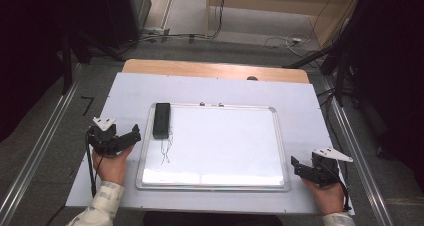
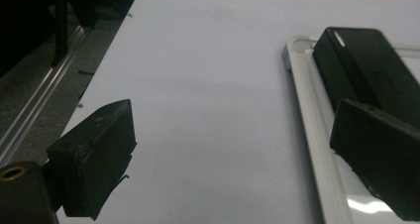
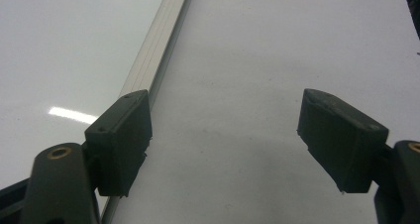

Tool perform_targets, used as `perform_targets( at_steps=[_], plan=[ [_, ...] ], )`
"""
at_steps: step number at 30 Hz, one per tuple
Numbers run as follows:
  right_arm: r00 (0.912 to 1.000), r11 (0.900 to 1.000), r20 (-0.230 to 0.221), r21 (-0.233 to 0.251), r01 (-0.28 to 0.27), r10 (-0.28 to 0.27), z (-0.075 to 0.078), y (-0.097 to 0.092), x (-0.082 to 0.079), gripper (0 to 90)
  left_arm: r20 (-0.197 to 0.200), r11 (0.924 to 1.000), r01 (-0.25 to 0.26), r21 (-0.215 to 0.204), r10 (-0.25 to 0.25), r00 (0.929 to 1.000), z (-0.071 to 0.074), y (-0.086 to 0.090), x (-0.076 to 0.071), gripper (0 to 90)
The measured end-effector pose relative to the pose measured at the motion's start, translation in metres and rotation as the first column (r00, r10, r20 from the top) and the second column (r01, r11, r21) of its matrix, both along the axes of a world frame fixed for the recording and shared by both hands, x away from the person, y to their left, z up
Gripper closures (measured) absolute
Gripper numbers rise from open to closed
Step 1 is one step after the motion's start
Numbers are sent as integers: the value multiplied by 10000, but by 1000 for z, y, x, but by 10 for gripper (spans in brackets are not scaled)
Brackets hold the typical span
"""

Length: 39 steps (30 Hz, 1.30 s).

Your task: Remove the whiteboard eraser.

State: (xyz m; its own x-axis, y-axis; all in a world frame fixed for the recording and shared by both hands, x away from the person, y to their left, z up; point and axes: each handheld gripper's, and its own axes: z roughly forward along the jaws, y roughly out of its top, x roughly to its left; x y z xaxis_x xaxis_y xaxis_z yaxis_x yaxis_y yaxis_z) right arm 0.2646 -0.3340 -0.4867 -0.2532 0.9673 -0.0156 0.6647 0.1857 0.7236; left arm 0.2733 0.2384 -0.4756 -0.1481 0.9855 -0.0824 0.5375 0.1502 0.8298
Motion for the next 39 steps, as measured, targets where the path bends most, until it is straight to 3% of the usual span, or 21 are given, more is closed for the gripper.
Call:
perform_targets(
  at_steps=[9,12,22,39],
  plan=[
    [10000,10000,21,6,32,-32,0,0,0,199,202,9994,-194,-280,199,9996,6,1,-2,50],
    [10000,10000,6,-4,48,-48,0,0,-1,199,164,9989,-70,-460,78,9998,6,0,-2,51],
    [10000,10000,56,1,69,-69,1,-1,-1,199,16,9986,184,-501,-184,9998,7,-11,4,51],
    [9995,9999,315,75,88,-90,4,-2,-2,197,102,9948,669,-762,-663,9977,7,-36,16,58]
  ],
)
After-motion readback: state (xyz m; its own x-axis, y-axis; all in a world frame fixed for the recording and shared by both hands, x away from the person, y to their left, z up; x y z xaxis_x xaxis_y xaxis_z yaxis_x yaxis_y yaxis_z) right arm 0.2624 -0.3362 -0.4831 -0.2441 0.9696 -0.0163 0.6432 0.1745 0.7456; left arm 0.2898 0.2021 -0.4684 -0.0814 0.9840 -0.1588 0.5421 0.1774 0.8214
